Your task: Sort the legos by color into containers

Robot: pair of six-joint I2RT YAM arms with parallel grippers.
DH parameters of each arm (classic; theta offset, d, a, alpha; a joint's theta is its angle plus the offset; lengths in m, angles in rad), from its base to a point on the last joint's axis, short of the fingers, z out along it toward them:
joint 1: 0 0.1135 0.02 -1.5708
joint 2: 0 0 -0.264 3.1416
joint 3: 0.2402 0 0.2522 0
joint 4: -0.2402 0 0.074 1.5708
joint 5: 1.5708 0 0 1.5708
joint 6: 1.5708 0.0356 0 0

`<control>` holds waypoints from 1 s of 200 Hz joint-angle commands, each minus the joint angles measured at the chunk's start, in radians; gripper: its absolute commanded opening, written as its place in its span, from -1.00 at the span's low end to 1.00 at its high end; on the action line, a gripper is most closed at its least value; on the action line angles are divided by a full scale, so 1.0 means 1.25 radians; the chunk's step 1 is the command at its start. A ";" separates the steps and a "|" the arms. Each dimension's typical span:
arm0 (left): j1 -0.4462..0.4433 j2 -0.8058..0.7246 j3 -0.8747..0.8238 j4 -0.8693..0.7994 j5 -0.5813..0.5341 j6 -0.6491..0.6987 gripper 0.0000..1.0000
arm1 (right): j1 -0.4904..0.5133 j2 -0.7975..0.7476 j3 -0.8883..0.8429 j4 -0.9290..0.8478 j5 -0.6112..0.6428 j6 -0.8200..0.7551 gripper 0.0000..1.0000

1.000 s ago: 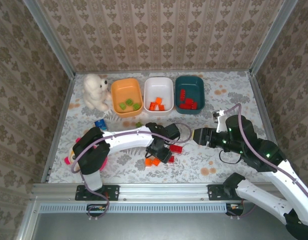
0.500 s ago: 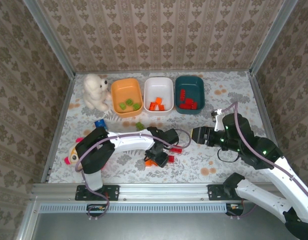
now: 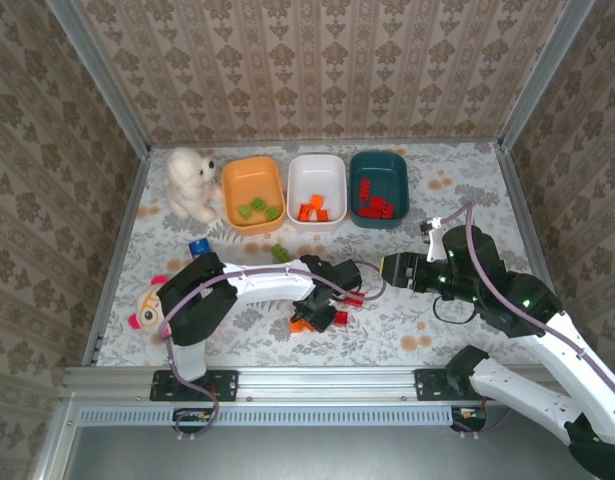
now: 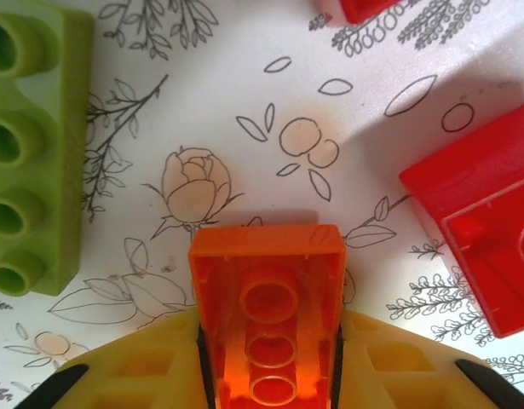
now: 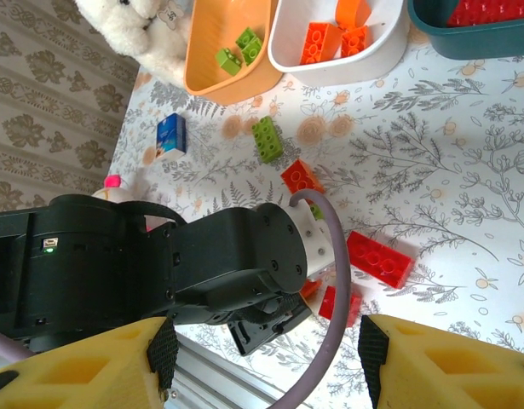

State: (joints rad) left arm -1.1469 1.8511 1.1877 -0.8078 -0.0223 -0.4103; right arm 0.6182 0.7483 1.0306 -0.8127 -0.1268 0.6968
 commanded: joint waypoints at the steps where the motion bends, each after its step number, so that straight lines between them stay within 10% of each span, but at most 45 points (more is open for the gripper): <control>1: 0.014 -0.048 0.050 -0.049 -0.067 0.001 -0.37 | 0.001 -0.001 0.047 -0.003 0.021 0.002 0.22; 68: 0.256 -0.129 0.251 -0.070 -0.008 0.045 -0.42 | 0.000 0.071 0.181 -0.001 0.034 -0.027 0.23; 200: 0.502 0.432 0.895 -0.034 0.043 0.060 -0.48 | -0.018 0.240 0.179 0.083 -0.033 -0.013 0.25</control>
State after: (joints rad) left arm -0.5526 2.3398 2.2230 -0.8257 0.0452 -0.3321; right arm 0.6094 1.0313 1.2469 -0.7395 -0.1394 0.6815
